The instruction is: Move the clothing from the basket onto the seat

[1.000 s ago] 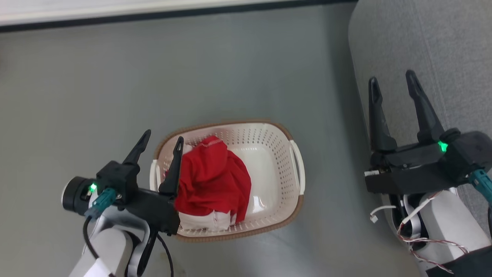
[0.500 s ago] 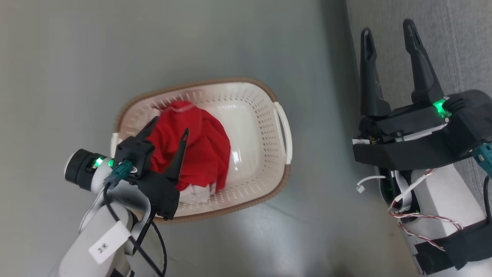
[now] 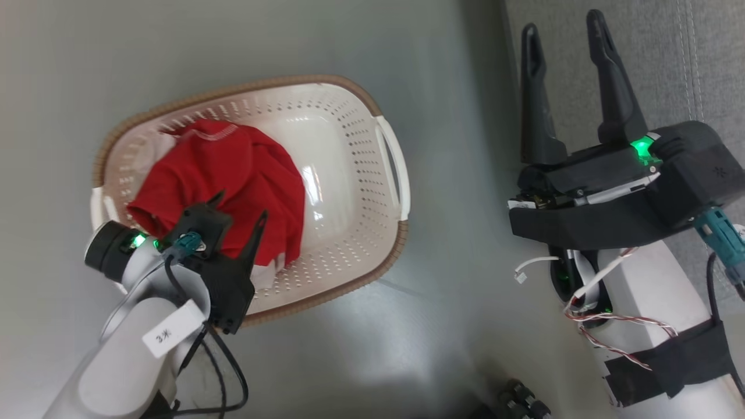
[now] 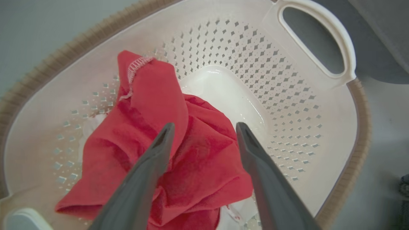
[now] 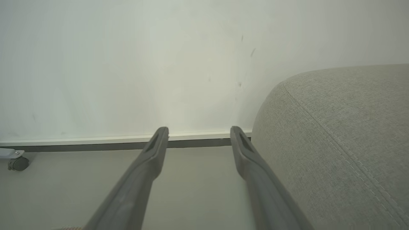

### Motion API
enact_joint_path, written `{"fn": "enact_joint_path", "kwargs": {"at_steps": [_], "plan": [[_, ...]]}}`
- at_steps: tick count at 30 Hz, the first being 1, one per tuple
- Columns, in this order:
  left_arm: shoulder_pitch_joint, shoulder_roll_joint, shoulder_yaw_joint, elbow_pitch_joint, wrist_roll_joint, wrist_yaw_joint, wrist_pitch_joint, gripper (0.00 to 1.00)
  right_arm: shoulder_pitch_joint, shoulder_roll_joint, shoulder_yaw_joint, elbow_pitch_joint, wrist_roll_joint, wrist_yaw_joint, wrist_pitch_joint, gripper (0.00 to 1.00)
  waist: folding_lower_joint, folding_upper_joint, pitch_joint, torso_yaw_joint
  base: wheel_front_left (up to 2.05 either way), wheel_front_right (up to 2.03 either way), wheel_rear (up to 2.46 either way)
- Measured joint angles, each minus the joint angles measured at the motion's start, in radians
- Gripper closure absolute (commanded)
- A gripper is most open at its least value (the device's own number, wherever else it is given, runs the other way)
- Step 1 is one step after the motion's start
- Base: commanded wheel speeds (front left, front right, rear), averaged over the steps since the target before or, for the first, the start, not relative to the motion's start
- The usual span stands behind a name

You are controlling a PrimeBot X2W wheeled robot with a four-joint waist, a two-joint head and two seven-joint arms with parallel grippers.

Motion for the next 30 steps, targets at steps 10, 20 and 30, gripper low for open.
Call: {"fn": "enact_joint_path", "kwargs": {"at_steps": [10, 20, 30], "plan": [[-0.041, 0.019, -0.048, 0.120, 0.011, -0.035, 0.091, 0.00, -0.019, 0.022, 0.017, 0.049, 0.022, 0.001, -0.010, 0.00, -0.0001, -0.0001, 0.056, -0.060, 0.00, 0.00, 0.00], [-0.073, 0.024, -0.093, 0.227, 0.033, -0.043, 0.197, 0.00, -0.033, 0.029, 0.021, 0.076, 0.035, 0.001, -0.019, 0.00, -0.0001, -0.0001, 0.069, -0.084, 0.00, 0.00, 0.00], [-0.115, -0.004, -0.114, 0.282, 0.037, -0.043, 0.238, 1.00, -0.039, 0.032, 0.008, 0.091, 0.035, 0.001, -0.022, 0.00, -0.0001, -0.0001, 0.066, -0.081, 0.00, 0.00, 0.00]]}}
